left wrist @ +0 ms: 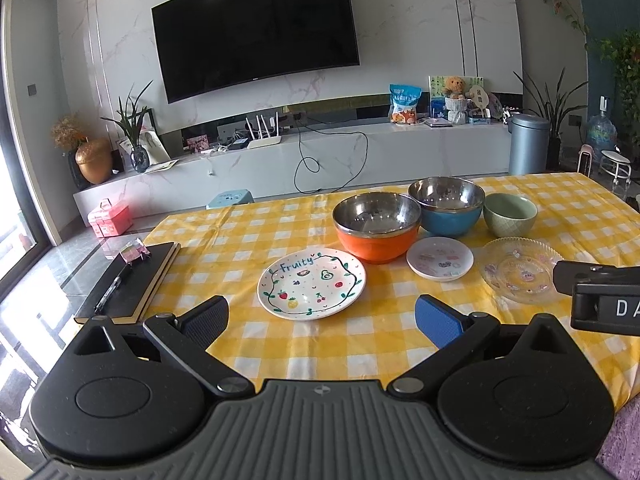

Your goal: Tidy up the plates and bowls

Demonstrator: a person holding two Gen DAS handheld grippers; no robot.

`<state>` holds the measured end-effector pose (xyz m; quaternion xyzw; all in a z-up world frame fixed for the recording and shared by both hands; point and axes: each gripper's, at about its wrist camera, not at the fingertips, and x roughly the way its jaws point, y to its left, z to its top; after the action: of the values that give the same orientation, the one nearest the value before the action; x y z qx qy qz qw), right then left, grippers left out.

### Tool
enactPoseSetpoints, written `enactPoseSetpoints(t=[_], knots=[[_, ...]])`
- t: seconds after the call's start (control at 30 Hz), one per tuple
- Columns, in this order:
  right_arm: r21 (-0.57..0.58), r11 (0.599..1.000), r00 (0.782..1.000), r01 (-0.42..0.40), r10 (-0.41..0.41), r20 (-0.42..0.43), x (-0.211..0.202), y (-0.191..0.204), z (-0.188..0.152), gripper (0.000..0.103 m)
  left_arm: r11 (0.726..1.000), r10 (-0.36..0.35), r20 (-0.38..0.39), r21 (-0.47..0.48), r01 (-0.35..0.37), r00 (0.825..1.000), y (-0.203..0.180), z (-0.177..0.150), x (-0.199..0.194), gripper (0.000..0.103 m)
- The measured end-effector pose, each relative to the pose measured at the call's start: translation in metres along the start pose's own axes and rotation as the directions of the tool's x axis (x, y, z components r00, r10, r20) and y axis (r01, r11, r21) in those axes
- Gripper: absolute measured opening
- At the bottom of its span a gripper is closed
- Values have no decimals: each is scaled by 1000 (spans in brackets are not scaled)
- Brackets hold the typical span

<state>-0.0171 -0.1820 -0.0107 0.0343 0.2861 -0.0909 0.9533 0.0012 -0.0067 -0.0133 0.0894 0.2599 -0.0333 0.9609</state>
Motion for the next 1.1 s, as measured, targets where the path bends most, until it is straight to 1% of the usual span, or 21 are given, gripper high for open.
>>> enactPoseSetpoints(t=[1.1], knots=[[9,1000,1000,-3,3,-2,1,-1,0,101,1000,-2,-13,0,2,1000,1,-4,0,103]])
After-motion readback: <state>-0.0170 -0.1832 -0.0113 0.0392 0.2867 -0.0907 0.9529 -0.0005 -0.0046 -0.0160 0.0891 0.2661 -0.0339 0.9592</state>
